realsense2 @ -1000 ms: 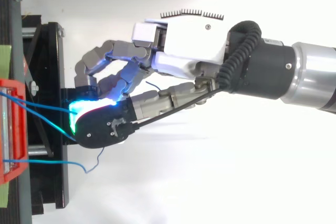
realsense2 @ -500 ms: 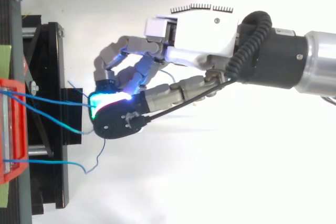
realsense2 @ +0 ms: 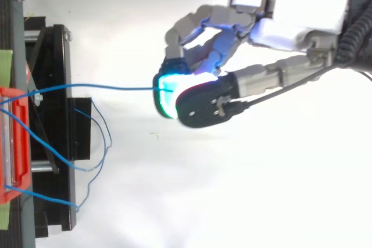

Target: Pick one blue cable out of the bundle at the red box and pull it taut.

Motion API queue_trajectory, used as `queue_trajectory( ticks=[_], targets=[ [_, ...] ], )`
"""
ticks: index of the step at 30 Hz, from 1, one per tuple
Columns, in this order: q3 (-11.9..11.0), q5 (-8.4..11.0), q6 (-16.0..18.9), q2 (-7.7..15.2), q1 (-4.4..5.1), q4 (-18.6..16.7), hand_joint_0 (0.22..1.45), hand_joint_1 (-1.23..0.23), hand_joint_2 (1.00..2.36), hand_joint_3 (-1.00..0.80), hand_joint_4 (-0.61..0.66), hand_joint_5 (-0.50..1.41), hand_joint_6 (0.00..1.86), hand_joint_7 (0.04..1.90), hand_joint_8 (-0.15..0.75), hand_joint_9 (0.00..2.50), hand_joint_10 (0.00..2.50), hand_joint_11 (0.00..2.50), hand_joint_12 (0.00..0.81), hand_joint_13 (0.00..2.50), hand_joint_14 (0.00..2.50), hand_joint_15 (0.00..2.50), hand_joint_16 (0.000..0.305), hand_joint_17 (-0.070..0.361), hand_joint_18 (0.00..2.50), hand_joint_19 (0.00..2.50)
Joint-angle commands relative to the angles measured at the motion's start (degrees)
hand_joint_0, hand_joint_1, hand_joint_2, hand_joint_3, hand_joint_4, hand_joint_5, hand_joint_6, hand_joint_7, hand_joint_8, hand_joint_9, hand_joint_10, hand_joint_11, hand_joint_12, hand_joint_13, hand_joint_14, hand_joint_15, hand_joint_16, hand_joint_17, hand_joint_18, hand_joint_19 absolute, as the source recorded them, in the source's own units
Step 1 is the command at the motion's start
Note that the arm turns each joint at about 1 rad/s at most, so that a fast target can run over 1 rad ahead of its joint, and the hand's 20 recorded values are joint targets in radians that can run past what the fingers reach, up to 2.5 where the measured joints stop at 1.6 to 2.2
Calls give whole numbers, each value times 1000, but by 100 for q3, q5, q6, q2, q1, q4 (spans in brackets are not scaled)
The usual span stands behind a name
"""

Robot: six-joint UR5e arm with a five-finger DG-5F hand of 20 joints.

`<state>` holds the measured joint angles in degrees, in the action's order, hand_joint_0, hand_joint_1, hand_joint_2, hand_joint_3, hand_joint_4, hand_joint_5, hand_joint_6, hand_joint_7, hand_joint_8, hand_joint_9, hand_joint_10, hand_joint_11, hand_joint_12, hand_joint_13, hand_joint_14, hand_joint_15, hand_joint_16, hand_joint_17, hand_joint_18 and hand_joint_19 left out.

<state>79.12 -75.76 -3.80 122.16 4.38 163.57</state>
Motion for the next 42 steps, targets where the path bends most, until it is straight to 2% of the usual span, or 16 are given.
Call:
queue_trajectory(
  ticks=[1,2,6,19,42],
  targets=[
    [569,175,-33,-113,19,-730,636,-810,1016,-13,85,-138,917,1177,388,1057,13,1086,399,591,12,329,58,131,617,392],
    [569,166,-60,-122,28,-941,637,-810,1017,-17,80,-139,918,1172,389,1055,13,1102,398,590,14,332,58,130,617,393],
    [569,166,-174,-122,36,-1116,638,-809,1016,-17,81,-139,919,1167,384,1052,13,1093,399,588,11,328,58,131,615,392],
    [569,166,-253,-122,36,-993,639,-808,1016,-16,76,-139,920,1167,386,1040,14,1073,397,578,11,324,58,131,609,391],
    [569,166,-253,-122,45,-985,639,-802,1016,-20,77,-141,921,1150,385,1022,13,1054,397,572,11,317,58,131,599,385]
  ],
)
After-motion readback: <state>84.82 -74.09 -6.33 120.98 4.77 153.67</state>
